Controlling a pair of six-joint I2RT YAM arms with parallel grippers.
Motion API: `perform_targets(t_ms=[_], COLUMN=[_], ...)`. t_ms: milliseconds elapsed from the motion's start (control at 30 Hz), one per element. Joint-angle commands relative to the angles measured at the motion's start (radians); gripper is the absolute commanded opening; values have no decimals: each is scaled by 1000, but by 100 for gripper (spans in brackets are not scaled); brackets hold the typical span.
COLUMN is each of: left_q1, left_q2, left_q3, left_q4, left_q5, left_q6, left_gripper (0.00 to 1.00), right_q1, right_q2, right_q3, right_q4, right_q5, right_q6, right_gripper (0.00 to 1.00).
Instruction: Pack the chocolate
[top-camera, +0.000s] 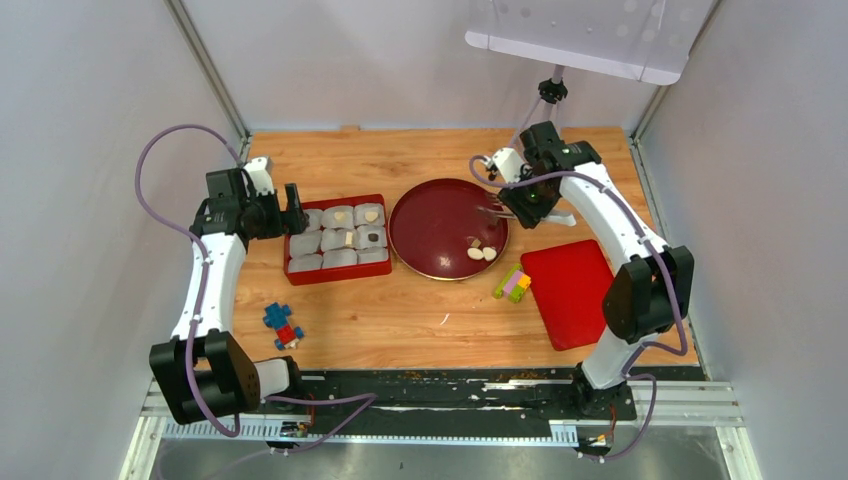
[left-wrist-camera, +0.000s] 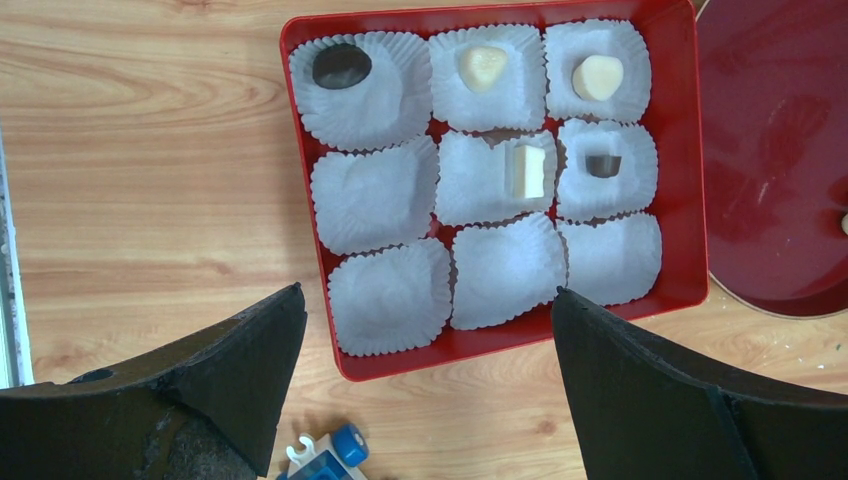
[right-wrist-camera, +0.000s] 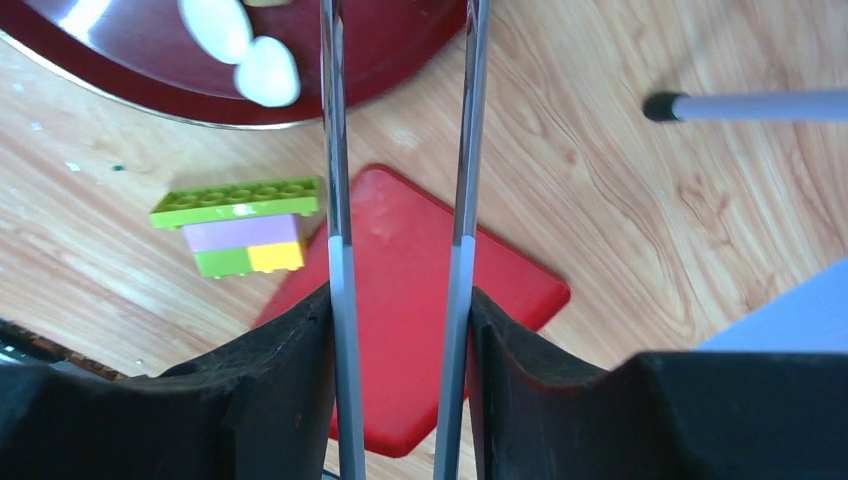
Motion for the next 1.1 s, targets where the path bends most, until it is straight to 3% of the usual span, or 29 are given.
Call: perform_targets(t_ms=[0,767,933,1067], left_q1=[7,7,7,7], left_q2=[0,-9,-15,-12], left_q3=[12,7,-8,-11], left_q4=[28,26,32,40], left_q5=[13,12,11,11], left_q6=[-12,-11,-14,-17], left_gripper=[100,100,100,100], right_q1=[-45,-60,-60,-58], right_q2=[11,153,151,129], right_q3=[58,53,50,58], right_q4=[25,-1,-15,-14], right_q5=[47,48,52,71], right_q6=[23,-3,-7,-5], right_gripper=[46,49,35,38])
